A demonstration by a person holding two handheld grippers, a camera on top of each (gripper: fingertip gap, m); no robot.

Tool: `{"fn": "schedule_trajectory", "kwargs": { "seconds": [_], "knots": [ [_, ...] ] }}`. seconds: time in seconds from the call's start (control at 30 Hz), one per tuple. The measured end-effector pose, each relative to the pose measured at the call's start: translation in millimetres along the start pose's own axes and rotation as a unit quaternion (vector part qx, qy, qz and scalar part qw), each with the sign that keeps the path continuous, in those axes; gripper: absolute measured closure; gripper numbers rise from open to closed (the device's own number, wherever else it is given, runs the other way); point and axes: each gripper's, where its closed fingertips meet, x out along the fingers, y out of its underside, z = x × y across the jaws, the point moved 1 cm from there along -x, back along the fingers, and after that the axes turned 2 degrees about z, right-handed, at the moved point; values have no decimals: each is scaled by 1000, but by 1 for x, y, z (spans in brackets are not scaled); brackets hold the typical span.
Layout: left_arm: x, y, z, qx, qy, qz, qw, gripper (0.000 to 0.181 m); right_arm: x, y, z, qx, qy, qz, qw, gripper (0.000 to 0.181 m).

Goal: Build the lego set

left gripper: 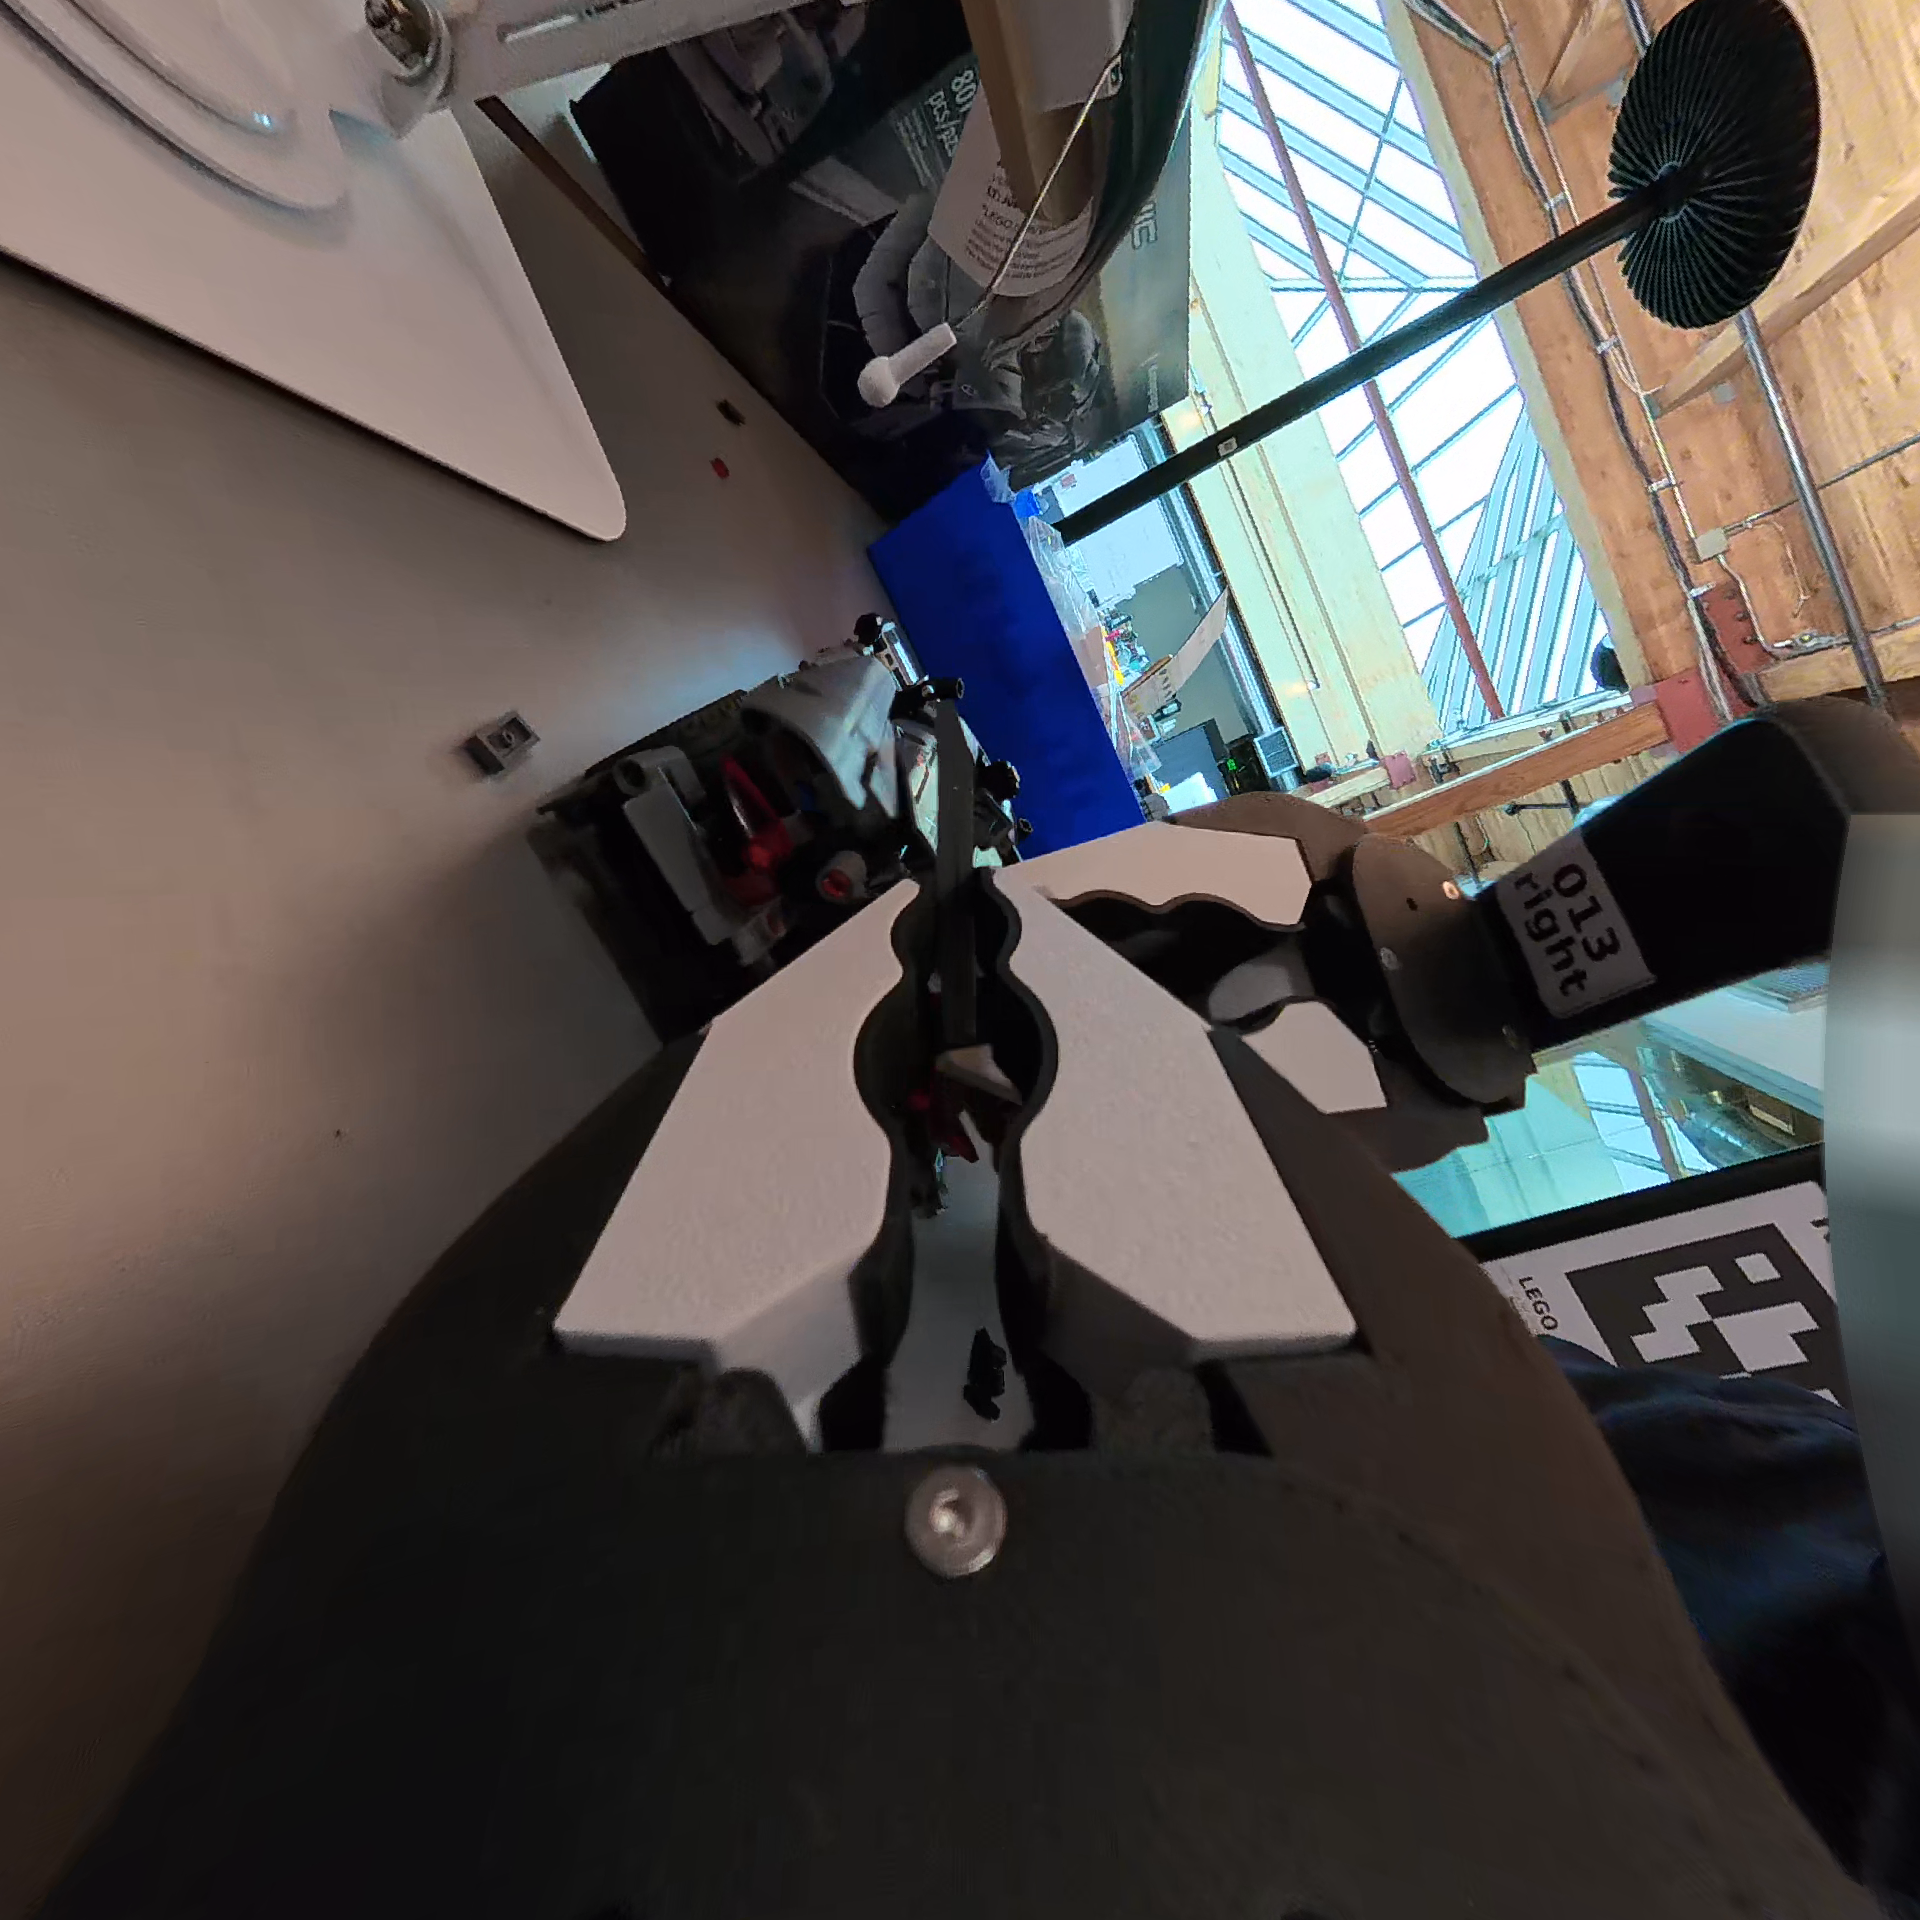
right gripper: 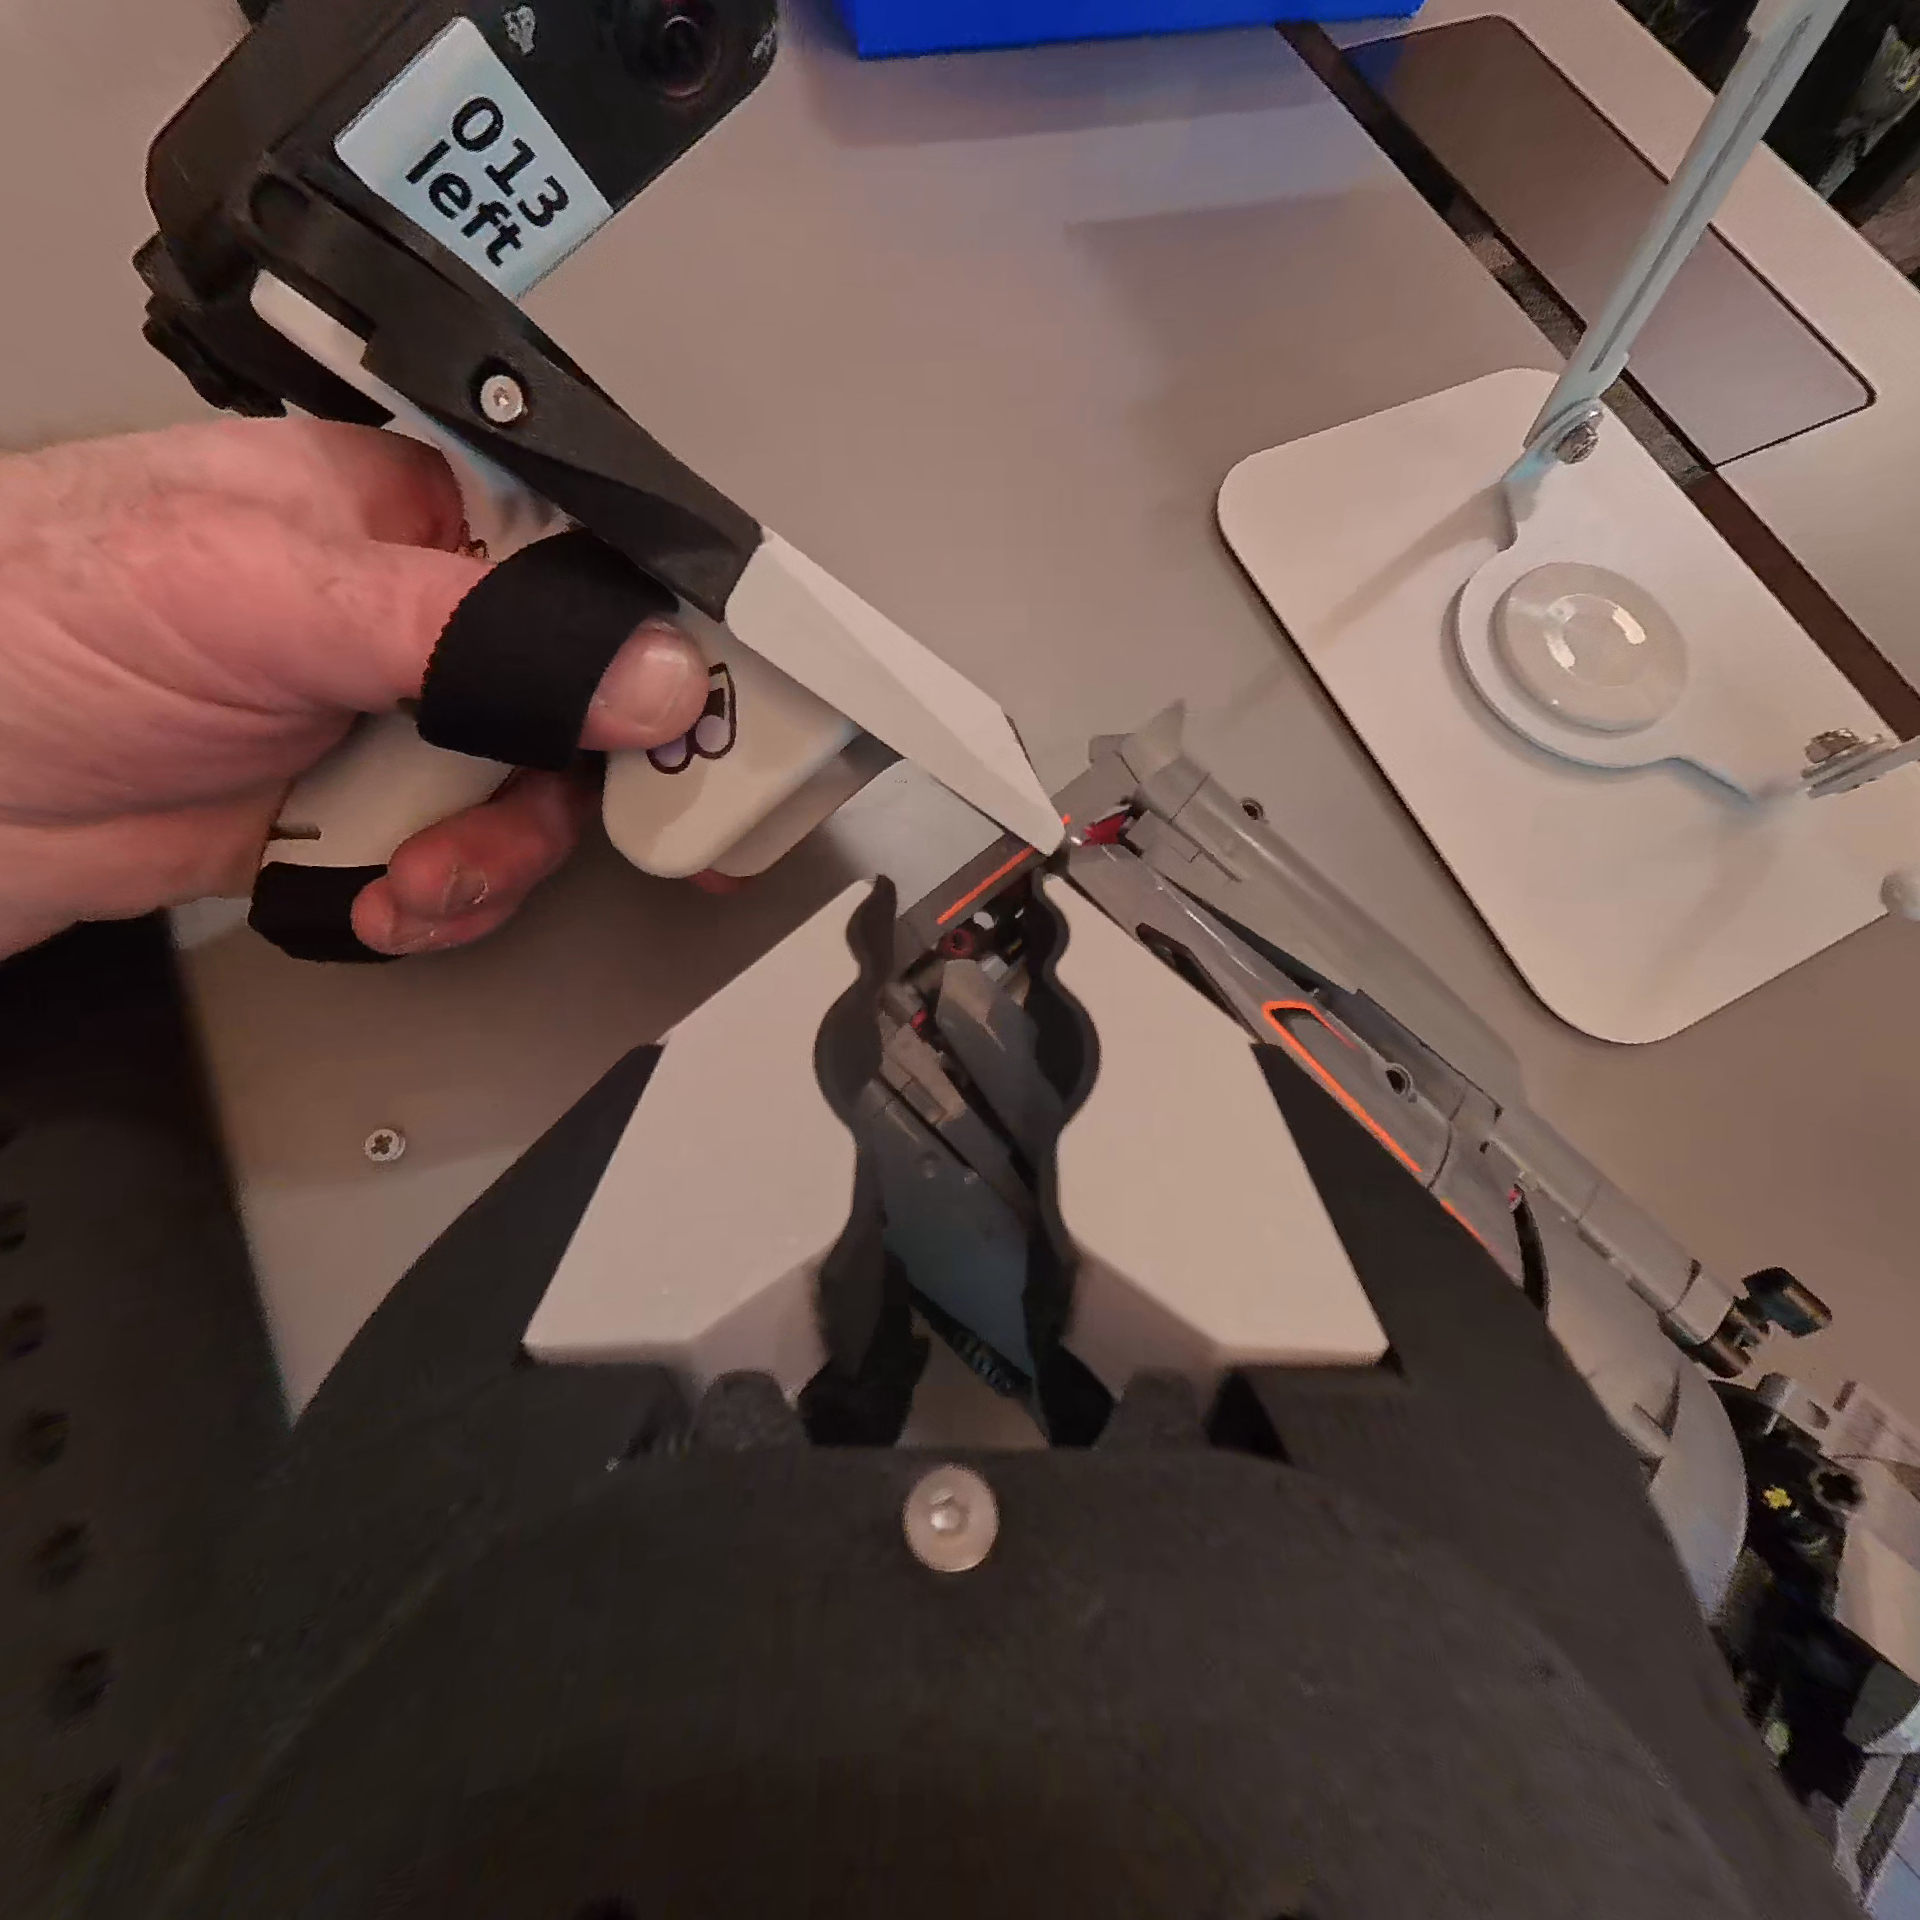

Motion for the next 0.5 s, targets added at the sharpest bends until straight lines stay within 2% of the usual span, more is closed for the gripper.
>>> {"fn": "schedule_trajectory", "kwargs": {
  "seconds": [0.27,0.5],
  "knots": [
    [-4,0,0,9,0,6,1000,172,-1,3,-1,-5,-2,15,1000,172],
    [-9,-3,1,21,0,15,1000,164,-4,6,-2,2,-20,19,1000,174]
  ]
}}
